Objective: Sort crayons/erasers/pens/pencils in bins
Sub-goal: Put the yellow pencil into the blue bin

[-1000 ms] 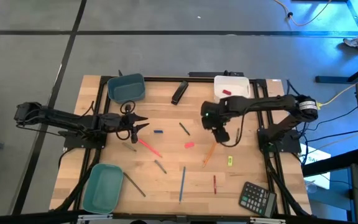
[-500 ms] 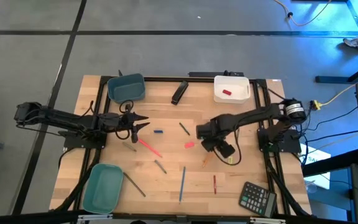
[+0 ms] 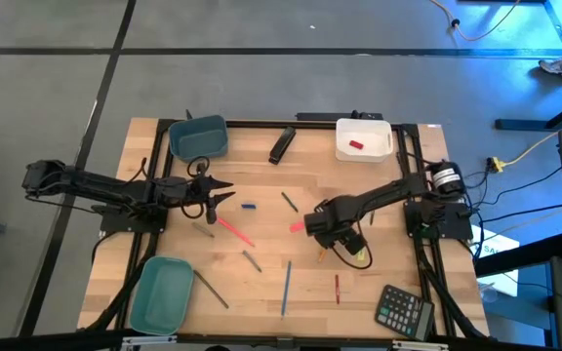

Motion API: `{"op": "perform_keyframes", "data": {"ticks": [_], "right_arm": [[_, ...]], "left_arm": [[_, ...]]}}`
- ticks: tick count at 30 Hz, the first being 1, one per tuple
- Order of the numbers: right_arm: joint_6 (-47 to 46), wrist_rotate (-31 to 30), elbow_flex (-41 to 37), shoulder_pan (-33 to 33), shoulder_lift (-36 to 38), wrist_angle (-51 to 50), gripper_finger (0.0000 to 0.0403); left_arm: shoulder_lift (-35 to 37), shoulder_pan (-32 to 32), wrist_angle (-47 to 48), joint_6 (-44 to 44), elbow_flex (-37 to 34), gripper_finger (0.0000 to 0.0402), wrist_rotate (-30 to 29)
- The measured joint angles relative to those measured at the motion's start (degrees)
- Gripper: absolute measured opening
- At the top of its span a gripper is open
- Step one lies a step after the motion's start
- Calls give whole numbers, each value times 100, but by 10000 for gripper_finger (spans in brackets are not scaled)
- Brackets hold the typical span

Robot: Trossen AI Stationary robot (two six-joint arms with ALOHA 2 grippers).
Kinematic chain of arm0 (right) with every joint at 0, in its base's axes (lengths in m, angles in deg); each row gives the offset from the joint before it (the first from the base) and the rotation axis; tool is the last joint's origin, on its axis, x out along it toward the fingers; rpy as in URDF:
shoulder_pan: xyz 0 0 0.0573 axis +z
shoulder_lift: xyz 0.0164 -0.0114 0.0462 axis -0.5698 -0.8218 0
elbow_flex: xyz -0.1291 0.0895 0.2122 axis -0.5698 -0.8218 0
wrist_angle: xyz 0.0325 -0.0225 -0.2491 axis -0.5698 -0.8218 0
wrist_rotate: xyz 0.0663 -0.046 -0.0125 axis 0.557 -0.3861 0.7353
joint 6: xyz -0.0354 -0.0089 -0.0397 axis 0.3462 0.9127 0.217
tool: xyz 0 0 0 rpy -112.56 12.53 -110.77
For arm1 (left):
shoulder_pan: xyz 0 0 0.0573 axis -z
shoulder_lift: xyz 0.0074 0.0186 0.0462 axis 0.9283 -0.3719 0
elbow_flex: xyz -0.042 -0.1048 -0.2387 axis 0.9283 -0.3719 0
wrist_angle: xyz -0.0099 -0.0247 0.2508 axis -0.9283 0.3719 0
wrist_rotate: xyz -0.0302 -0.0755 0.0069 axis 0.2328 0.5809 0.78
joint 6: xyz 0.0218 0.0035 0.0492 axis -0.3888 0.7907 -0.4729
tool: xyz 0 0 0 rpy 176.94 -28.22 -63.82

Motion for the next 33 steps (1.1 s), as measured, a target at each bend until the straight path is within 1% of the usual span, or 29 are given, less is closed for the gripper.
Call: {"op": "perform_keyframes", "data": {"ticks": [3, 6, 14, 19, 21, 24, 33], "right_arm": [[11, -38, 16, -2, -159, -6, 179], [7, -51, 35, -44, -311, 0, 166], [5, -6, 28, -192, -378, 145, 94], [-4, 227, 28, -332, -379, 193, 61], [-3, 340, 26, -387, -379, 208, 54], [3, 345, 23, -437, -379, 213, 47], [-53, 368, 94, -466, -347, 150, 44]], "left_arm": [[0, 1, -3, 14, 0, 112, -1], [0, 1, -5, 55, 0, 112, 1], [0, -1, -73, 68, 2, 112, -1], [0, -1, -73, 66, 4, 112, -1], [0, -1, -73, 66, 4, 112, -1], [0, -1, -76, 66, 4, 112, 1], [0, -1, -95, 66, 4, 112, -1]]}}
